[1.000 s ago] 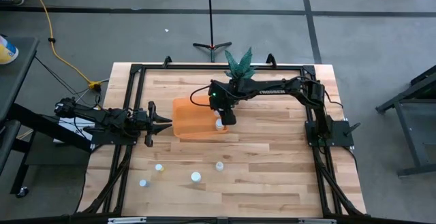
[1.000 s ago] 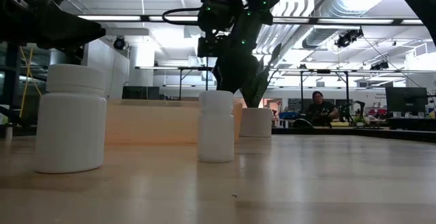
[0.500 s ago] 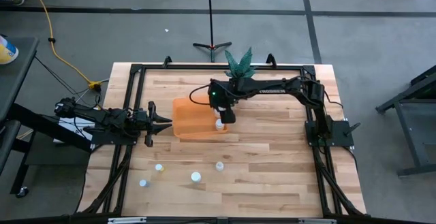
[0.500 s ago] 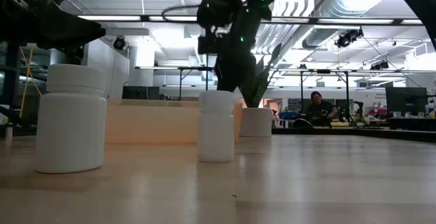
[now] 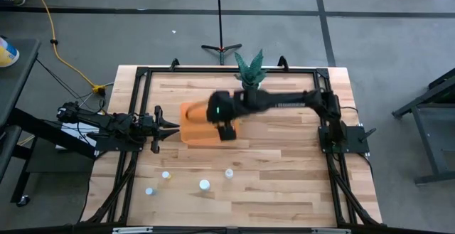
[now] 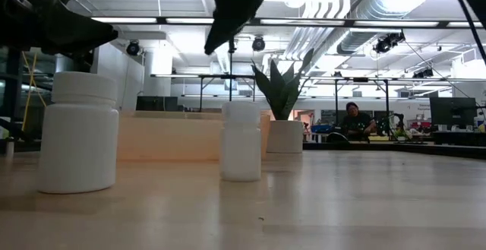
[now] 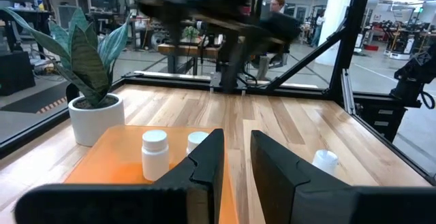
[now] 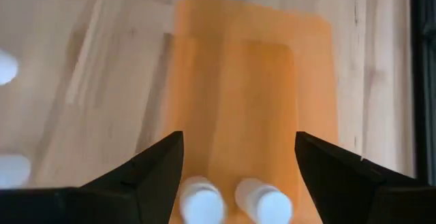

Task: Pick and place pill bottles into a basket
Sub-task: Put the transparent pill bottle in the orange bin

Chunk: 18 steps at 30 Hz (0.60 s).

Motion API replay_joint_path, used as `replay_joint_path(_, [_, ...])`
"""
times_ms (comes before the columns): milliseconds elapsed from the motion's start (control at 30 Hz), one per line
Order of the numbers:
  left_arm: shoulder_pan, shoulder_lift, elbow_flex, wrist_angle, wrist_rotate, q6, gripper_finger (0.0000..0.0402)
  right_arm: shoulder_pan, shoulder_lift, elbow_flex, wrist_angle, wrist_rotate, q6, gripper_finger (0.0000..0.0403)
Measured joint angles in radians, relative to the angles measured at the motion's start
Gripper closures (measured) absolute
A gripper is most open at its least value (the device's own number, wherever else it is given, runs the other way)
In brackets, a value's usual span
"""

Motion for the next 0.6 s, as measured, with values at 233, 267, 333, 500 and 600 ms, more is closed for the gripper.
replay_joint_path(233, [0.000,0.000,0.000,-0.001,0.000,0.000,0.0293,0.159,-0.064,-0.149,0.064,0.045,0.142,0.0132])
replay_joint_path(267, [0.000,0.000,0.000,-0.001,0.000,0.000,0.0293,0.175,-0.084,-0.198,0.098,0.067,0.167,0.0132])
replay_joint_path(333, [0.000,0.000,0.000,-0.001,0.000,0.000,0.0293,0.205,-0.138,-0.314,0.192,0.110,0.207,0.0132])
replay_joint_path(500, [0.000,0.000,0.000,0.000,0.000,0.000,0.0293,0.257,-0.293,-0.620,0.552,0.147,0.292,0.0132])
replay_joint_path(600, [0.000,0.000,0.000,0.000,0.000,0.000,0.0293,0.278,-0.351,-0.775,0.838,0.044,0.267,0.0132])
